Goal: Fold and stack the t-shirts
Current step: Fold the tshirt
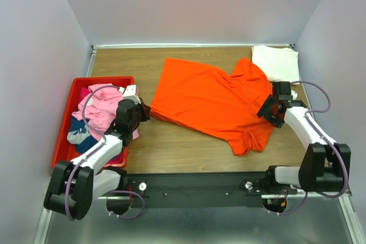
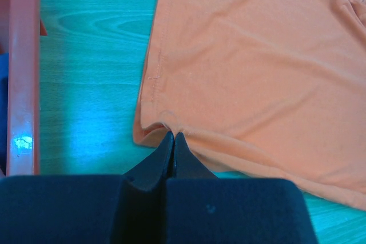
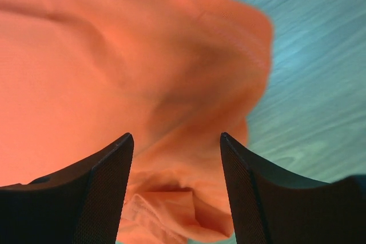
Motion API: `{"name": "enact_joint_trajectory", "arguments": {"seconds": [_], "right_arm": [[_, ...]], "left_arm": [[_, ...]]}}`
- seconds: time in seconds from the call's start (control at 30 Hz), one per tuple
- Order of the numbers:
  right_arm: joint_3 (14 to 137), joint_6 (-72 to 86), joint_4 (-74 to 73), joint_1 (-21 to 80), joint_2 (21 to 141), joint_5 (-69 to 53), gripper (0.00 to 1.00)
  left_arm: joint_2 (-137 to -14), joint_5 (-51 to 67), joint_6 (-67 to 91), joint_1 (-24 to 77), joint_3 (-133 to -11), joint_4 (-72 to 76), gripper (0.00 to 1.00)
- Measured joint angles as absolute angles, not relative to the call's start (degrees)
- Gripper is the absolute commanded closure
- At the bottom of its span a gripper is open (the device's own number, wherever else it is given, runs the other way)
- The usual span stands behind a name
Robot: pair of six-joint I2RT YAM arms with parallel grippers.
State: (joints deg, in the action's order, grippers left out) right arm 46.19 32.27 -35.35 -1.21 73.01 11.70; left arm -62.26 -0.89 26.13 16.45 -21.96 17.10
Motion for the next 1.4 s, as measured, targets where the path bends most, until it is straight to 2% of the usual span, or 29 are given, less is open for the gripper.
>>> {"name": "enact_joint_trajectory", "arguments": {"seconds": [0.33,0.6,0.77,0.97,1.2,1.4], "right_arm": [[45.6,30.3,-26.7,0.1,86.1,3.9,0.37],[55.0,32.4,-22.0,12.0,95.9,4.0,0.37],[60.0,34.8,-20.4,15.8,100.3,3.9,0.36],[59.7,36.1,-21.4,16.6,97.3,3.9,0.32],[58.1,36.5,-25.7,16.5,78.5,7.0,0.32],[48.7,37.2,-27.9,16.5,73.7,8.8,0.32]], "left_arm": [[-62.3,-1.0,26.1,16.4,-22.0,17.1,1.00],[-62.6,-1.1,26.2,16.4,-22.0,17.1,1.00],[-63.0,-1.1,26.2,16.3,-22.0,17.1,1.00],[-63.1,-1.1,26.1,16.2,-22.0,17.1,1.00],[-63.1,-1.1,26.1,16.2,-22.0,17.1,1.00],[-63.1,-1.1,26.1,16.2,-22.0,17.1,1.00]]}}
